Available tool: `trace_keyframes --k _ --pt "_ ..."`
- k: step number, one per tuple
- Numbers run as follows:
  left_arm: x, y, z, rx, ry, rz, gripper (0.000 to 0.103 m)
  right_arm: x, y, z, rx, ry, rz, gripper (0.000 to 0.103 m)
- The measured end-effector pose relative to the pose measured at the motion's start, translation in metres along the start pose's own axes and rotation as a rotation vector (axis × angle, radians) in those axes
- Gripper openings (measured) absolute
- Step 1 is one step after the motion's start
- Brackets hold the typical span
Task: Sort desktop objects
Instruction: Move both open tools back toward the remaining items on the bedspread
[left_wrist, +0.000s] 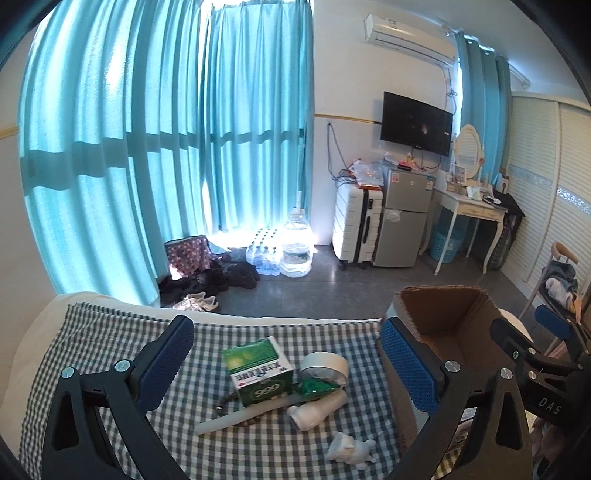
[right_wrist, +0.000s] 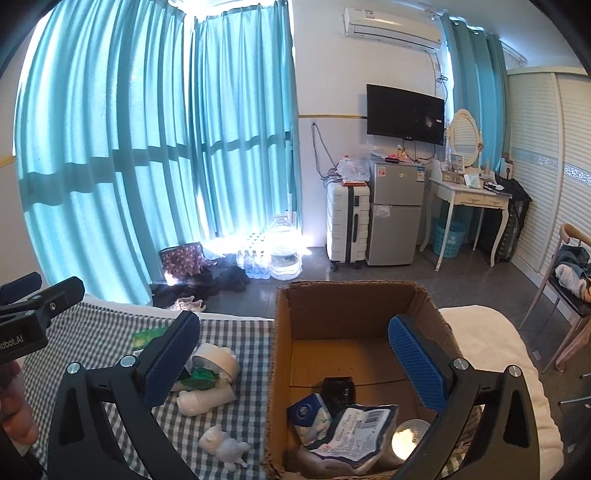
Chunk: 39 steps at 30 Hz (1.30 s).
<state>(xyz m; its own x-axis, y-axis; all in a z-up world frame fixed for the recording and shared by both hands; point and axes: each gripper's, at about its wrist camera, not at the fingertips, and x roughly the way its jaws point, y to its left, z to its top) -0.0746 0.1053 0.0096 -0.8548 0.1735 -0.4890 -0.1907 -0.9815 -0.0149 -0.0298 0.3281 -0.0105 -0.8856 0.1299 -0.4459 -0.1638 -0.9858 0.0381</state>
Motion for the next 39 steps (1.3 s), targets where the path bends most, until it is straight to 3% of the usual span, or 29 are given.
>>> trace_keyframes --k 26,39 --pt "-0.014 0.098 -0.022 -0.05 0.007 0.205 0.103 0.012 0.109 -0.016 -0.087 0.026 0.15 0.103" --pt "-0.006 0.121 -0.034 -0.064 0.034 0.214 0.103 0.02 0.139 -0.026 -0.115 0.046 0.169 0.103"
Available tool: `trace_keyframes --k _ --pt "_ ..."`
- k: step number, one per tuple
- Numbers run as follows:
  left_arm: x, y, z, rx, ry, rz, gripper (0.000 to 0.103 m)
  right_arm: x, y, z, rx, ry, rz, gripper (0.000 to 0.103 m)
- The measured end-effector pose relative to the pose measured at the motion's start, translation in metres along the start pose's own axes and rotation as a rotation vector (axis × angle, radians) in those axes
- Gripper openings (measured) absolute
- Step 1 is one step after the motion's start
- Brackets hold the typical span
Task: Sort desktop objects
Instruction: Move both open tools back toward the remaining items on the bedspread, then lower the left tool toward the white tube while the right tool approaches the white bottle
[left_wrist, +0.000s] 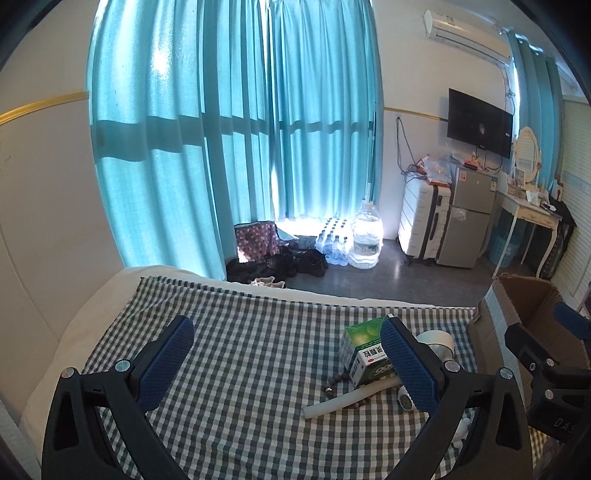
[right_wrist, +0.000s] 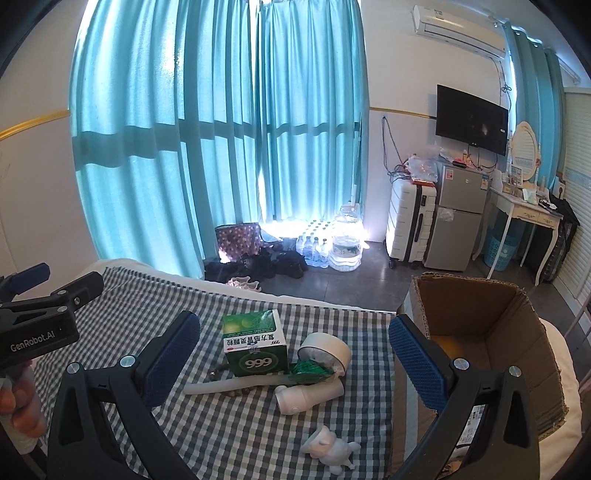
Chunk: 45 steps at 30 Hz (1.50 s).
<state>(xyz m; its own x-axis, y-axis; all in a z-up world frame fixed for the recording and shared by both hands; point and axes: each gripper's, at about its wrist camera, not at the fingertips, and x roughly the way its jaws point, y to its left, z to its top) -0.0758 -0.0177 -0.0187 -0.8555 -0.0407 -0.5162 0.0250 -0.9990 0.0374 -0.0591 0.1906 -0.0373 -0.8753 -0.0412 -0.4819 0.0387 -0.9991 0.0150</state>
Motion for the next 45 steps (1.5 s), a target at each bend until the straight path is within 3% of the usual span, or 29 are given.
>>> trace_keyframes --k 45 --pt "0.153 -0.022 -0.096 0.051 0.336 -0.02 0.103 0.132 0.011 -0.087 -0.039 0.326 -0.038 0.103"
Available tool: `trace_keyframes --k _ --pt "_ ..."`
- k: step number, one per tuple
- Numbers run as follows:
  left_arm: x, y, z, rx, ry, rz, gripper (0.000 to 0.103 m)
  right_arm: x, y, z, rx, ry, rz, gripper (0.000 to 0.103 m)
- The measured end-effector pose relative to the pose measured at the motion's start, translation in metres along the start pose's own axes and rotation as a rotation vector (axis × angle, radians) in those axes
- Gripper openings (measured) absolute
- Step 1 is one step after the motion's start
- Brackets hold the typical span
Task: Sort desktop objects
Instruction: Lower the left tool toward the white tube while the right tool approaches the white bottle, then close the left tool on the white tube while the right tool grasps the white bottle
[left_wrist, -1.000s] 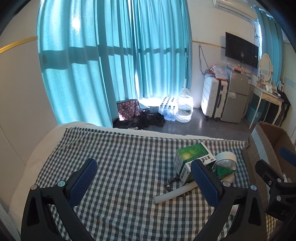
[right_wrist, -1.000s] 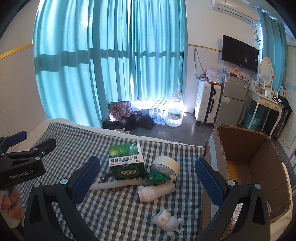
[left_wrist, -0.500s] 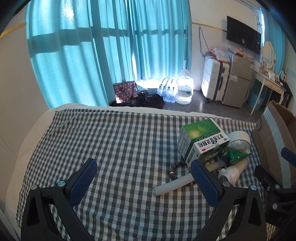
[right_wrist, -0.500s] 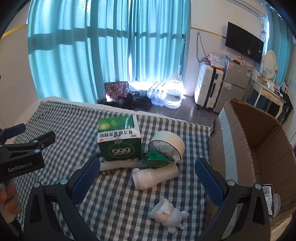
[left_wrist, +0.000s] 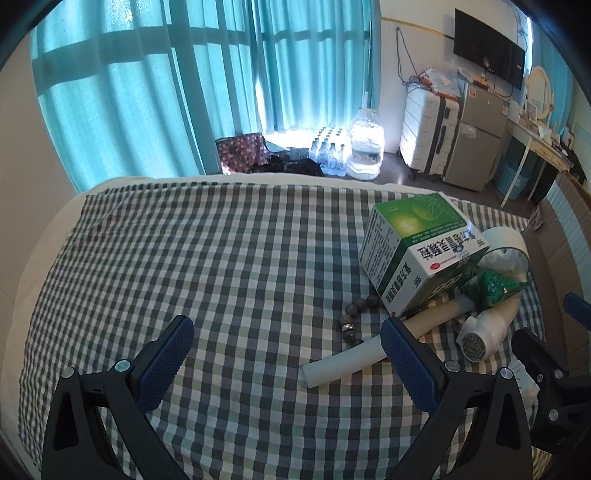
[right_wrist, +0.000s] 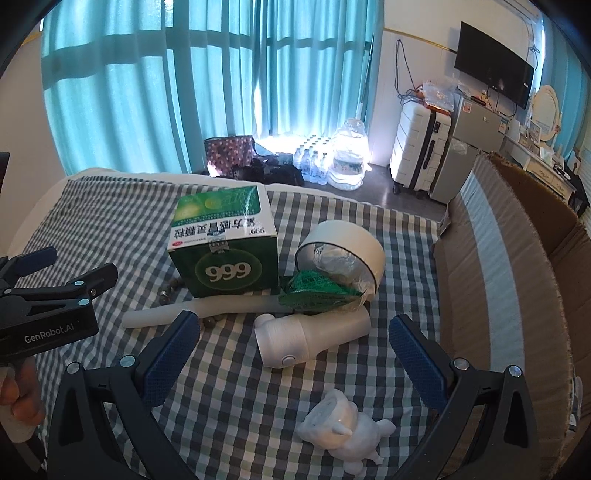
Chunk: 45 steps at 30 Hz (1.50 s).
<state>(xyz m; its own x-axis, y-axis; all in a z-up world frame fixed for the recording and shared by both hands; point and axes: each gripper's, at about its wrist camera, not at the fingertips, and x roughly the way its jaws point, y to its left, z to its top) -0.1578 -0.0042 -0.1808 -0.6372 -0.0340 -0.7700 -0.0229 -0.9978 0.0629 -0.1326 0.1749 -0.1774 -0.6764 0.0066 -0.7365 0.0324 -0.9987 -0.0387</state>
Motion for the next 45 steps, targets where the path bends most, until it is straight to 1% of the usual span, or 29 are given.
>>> trace_keyframes --k 11,19,24,27,31,32,33,34,35,37,38,39,40,43,44,45 --pt "0.035 -0.019 -0.012 0.036 0.075 -0.04 0.103 0.029 -0.002 -0.014 -0.016 0.072 -0.014 0.103" --pt "0.058 -0.032 -0.017 0.04 0.121 -0.065 0.103 0.053 -0.005 -0.015 -0.041 0.116 -0.018 0.103" --pt "0.071 -0.041 -0.018 0.042 0.135 -0.085 0.103 0.064 -0.005 -0.015 -0.042 0.132 -0.012 0.103" --pt "0.075 -0.043 -0.018 0.032 0.142 -0.115 0.103 0.071 -0.007 -0.015 -0.042 0.145 -0.011 0.103" --pt "0.079 -0.049 -0.021 0.047 0.161 -0.149 0.103 0.079 -0.011 -0.019 -0.031 0.162 -0.018 0.103" --pt "0.078 -0.05 -0.023 0.049 0.167 -0.173 0.103 0.081 -0.013 -0.019 -0.024 0.164 -0.019 0.103" --pt "0.078 -0.053 -0.025 0.051 0.178 -0.211 0.103 0.083 -0.016 -0.02 -0.015 0.169 -0.02 0.103" --pt "0.078 -0.056 -0.027 0.058 0.185 -0.238 0.103 0.085 -0.018 -0.02 -0.004 0.174 -0.008 0.103" --pt "0.076 -0.06 -0.03 0.076 0.184 -0.25 0.103 0.086 -0.021 -0.021 0.01 0.18 0.006 0.103" --pt "0.074 -0.069 -0.034 0.113 0.169 -0.248 0.1 0.09 -0.024 -0.021 0.025 0.192 0.012 0.103" --pt "0.075 -0.07 -0.035 0.116 0.167 -0.252 0.095 0.091 -0.023 -0.022 0.019 0.197 -0.003 0.103" --pt "0.077 -0.071 -0.035 0.107 0.171 -0.258 0.084 0.092 -0.023 -0.022 0.009 0.2 -0.014 0.103" --pt "0.078 -0.07 -0.035 0.1 0.172 -0.251 0.08 0.093 -0.023 -0.022 0.005 0.201 -0.014 0.103" --pt "0.08 -0.071 -0.033 0.099 0.166 -0.229 0.061 0.095 -0.024 -0.024 0.015 0.205 0.007 0.103" --pt "0.079 -0.07 -0.03 0.099 0.167 -0.236 0.049 0.096 -0.024 -0.024 0.014 0.206 0.011 0.103" --pt "0.078 -0.069 -0.029 0.099 0.17 -0.249 0.045 0.096 -0.023 -0.025 0.008 0.207 0.01 0.101"
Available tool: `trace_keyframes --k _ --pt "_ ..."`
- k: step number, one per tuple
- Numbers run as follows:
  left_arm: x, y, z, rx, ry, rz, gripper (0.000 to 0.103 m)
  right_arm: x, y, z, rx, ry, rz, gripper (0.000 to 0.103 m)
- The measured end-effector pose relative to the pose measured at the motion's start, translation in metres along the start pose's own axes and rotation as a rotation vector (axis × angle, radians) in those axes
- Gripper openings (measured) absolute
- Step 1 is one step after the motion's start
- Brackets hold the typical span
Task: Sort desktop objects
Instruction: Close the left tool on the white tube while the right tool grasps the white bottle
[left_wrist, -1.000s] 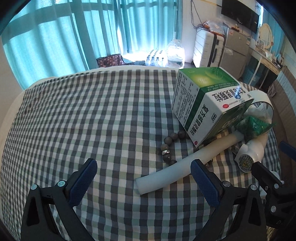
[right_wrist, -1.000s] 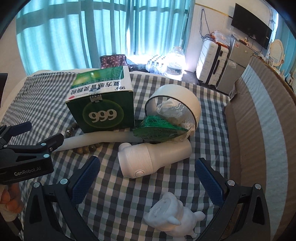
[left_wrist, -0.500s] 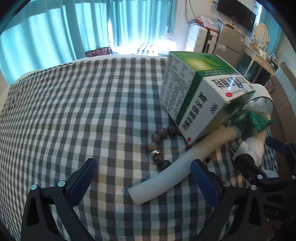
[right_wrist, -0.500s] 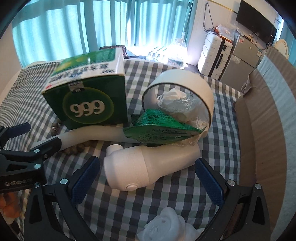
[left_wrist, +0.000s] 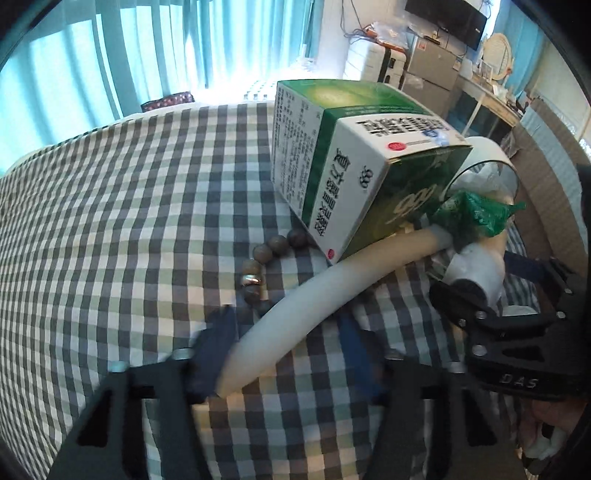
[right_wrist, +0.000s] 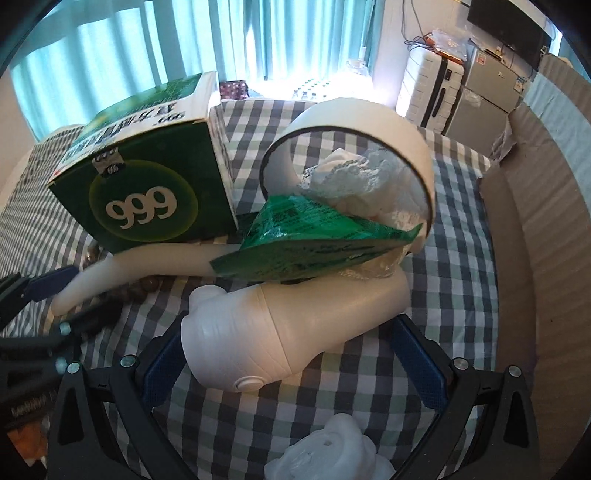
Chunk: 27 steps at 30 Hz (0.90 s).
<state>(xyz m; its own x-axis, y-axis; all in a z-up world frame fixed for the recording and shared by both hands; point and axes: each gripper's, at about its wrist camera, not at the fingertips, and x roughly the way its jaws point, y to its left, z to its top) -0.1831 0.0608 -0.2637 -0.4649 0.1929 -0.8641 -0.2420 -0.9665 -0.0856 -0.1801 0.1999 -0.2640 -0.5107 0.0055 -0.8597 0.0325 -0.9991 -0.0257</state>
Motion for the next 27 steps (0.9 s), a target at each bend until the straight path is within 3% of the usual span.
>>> trace_keyframes --k 2,3,7,8,21,23,26,27 --pt "-0.003 0.0 0.0 0.008 -0.004 0.0 0.041 -0.001 0.0 -0.002 -0.004 -0.007 0.007 0.095" --pt "-0.005 0.004 0.001 0.011 -0.005 0.004 0.034 -0.002 0.002 -0.003 -0.004 -0.008 0.013 0.089" --pt "-0.014 0.01 -0.003 -0.004 -0.018 0.002 0.029 -0.006 0.011 -0.006 -0.031 -0.016 0.007 0.06" --pt "-0.016 0.01 -0.003 -0.006 -0.023 0.003 0.015 -0.006 0.012 -0.007 -0.034 -0.016 0.007 0.058" --pt "-0.043 0.008 0.003 0.012 -0.071 0.003 0.01 -0.013 -0.002 -0.004 -0.012 -0.021 0.06 0.049" --pt "-0.049 0.01 0.003 0.003 -0.083 0.005 0.01 -0.015 -0.002 -0.006 -0.008 -0.017 0.079 0.017" --pt "-0.058 0.015 0.004 -0.012 -0.099 0.007 0.01 -0.018 -0.002 -0.007 -0.013 -0.012 0.087 0.011" --pt "-0.06 0.016 0.004 -0.013 -0.103 0.009 0.01 -0.018 -0.002 -0.008 -0.013 -0.009 0.091 0.0"
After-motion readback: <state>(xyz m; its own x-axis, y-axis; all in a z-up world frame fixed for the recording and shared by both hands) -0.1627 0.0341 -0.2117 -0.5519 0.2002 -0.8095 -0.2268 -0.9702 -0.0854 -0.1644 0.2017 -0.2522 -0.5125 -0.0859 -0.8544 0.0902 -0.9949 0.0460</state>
